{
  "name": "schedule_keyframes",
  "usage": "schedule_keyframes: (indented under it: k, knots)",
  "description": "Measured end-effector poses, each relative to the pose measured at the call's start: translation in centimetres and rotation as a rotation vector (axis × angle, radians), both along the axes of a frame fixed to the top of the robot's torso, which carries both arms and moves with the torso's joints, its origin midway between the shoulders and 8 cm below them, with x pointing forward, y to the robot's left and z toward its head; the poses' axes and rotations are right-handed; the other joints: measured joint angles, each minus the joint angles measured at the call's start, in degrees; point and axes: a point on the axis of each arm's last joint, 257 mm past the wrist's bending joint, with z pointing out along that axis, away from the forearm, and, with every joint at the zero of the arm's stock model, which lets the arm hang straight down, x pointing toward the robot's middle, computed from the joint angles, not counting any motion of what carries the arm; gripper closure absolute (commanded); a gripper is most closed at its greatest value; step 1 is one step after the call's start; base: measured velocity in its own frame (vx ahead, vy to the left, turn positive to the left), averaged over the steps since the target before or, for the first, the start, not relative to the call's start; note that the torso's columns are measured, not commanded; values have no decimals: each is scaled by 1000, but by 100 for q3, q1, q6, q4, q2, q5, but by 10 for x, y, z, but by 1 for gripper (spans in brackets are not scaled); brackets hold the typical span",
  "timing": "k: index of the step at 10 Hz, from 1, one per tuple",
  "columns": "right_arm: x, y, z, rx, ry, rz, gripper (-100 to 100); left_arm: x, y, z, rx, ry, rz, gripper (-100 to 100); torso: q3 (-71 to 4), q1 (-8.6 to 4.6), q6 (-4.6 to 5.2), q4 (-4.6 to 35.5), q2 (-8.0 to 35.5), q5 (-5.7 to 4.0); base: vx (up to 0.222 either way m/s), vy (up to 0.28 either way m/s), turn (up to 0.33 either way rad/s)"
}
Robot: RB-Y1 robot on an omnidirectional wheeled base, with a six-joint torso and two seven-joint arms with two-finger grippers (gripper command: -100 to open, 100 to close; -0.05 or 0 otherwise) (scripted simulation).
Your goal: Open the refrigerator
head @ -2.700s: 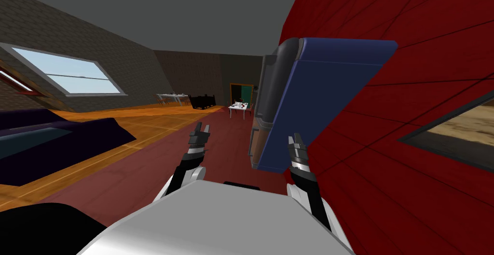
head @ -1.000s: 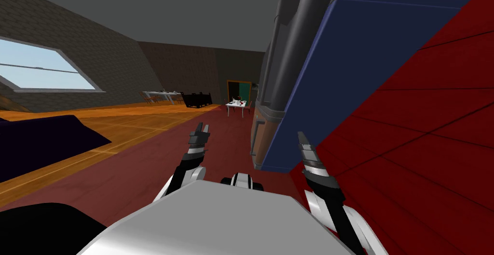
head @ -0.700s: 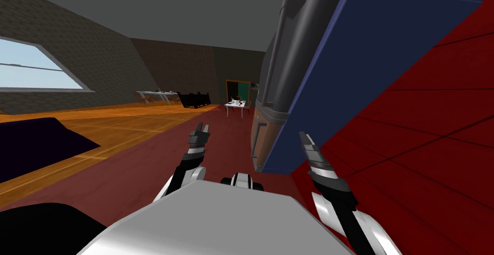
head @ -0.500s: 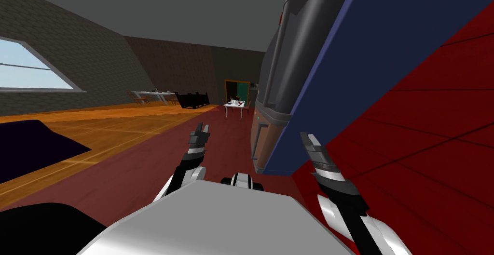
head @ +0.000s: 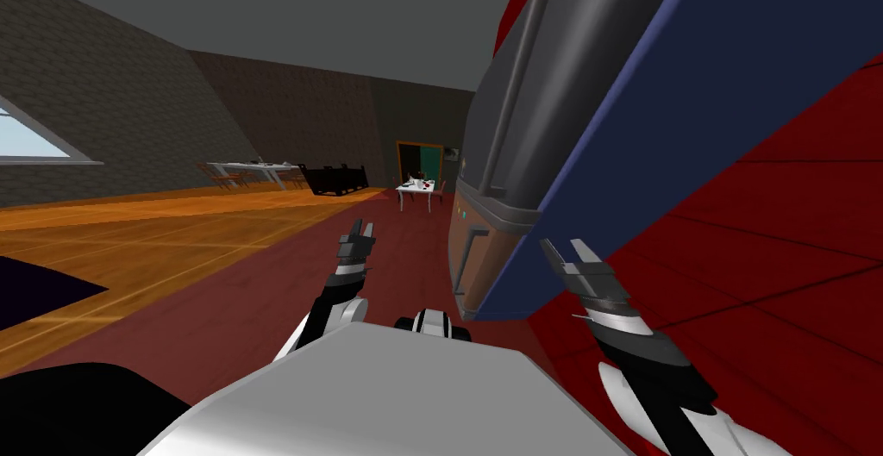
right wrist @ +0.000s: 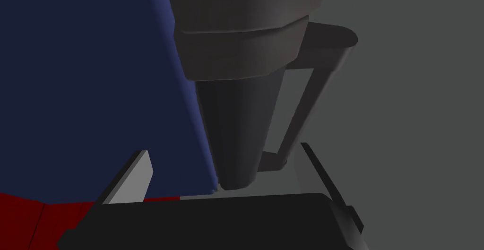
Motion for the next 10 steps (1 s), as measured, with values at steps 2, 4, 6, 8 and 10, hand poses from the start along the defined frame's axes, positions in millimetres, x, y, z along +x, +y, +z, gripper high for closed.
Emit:
schedule_keyframes:
  k: [2, 4, 6, 8, 10]
  knots:
    - [-4, -9, 1, -150, 8, -82, -100, 0, 0, 0, 0, 0, 0, 0, -4, 18, -1, -2, -7, 4, 146, 146, -97]
    - [-7, -16, 3, -265, 14, -143, -100, 0, 0, 0, 0, 0, 0, 0, 5, -17, -2, 2, 10, -5, 85, 69, -28]
    - [-10, -27, 4, -383, 23, -207, -100, 0, 0, 0, 0, 0, 0, 0, -1, 2, 1, 0, -3, -1, 107, 93, -96]
    - [-15, -37, 6, -531, 34, -283, -100, 0, 0, 0, 0, 0, 0, 0, -8, 13, -1, -4, -14, 4, 129, 124, -82]
    - [-18, -46, 8, -681, 43, -352, -100, 0, 0, 0, 0, 0, 0, 0, -3, 18, -1, -2, -5, 5, 124, 154, -91]
